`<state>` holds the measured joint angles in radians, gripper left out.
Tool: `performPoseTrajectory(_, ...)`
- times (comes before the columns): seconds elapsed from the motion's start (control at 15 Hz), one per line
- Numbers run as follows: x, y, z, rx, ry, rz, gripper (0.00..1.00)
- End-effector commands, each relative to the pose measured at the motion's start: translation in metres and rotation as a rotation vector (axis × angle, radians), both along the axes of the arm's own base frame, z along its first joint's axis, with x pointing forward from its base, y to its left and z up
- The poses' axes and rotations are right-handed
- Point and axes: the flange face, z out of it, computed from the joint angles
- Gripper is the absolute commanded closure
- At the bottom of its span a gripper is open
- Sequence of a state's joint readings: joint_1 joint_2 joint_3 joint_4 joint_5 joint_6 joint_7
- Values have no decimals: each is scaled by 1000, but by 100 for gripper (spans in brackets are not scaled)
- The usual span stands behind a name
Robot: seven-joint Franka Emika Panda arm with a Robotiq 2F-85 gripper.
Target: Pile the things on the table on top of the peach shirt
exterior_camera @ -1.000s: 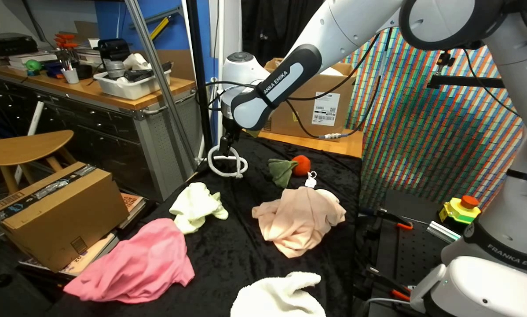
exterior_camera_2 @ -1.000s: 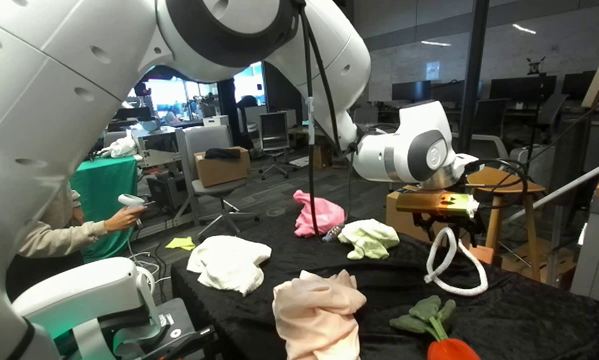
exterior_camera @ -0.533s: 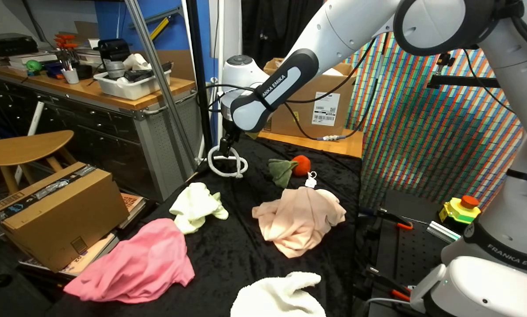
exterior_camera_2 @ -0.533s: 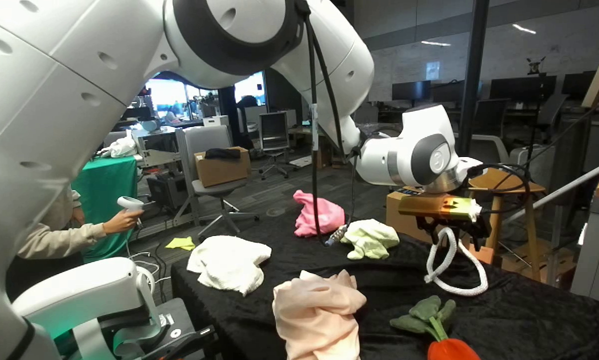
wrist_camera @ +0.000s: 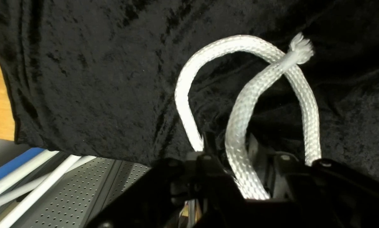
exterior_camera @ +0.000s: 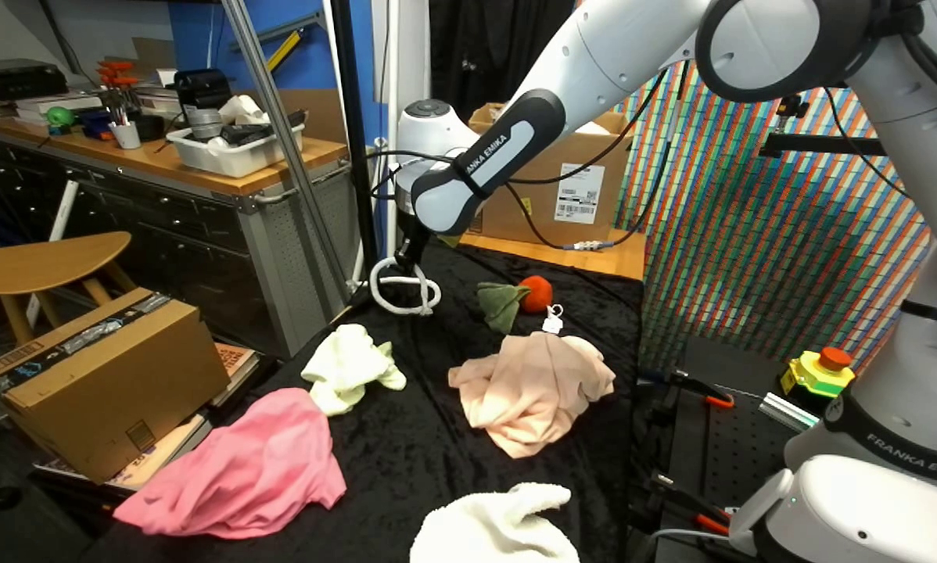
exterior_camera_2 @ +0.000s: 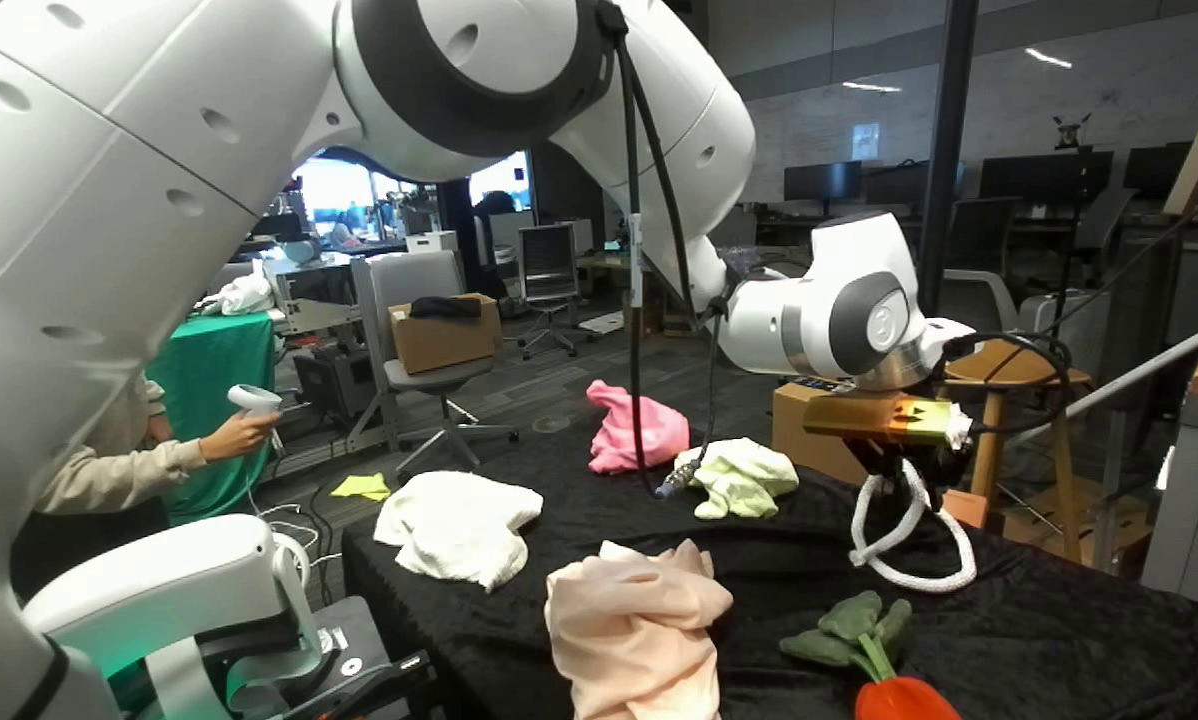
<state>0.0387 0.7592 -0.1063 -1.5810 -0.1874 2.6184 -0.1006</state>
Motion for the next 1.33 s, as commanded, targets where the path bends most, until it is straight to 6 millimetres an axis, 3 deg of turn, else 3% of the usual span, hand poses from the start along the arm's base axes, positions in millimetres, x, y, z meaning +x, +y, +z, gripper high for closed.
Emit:
performPoseTrajectory(0.0, 6, -2, 8, -5, -15, 5, 93)
performPoseTrajectory(0.13, 5, -2, 9, -2, -14, 5, 97)
performPoseTrajectory(0.27, 5, -2, 9, 0, -16, 4, 93)
performPoseTrajectory(0.67, -2, -3, 15, 6, -3, 23, 96)
performPoseTrajectory(1.0, -39, 4, 50, 57, 71, 182, 96)
performPoseTrajectory(1.27, -90, 7, 94, 92, 132, 300, 96)
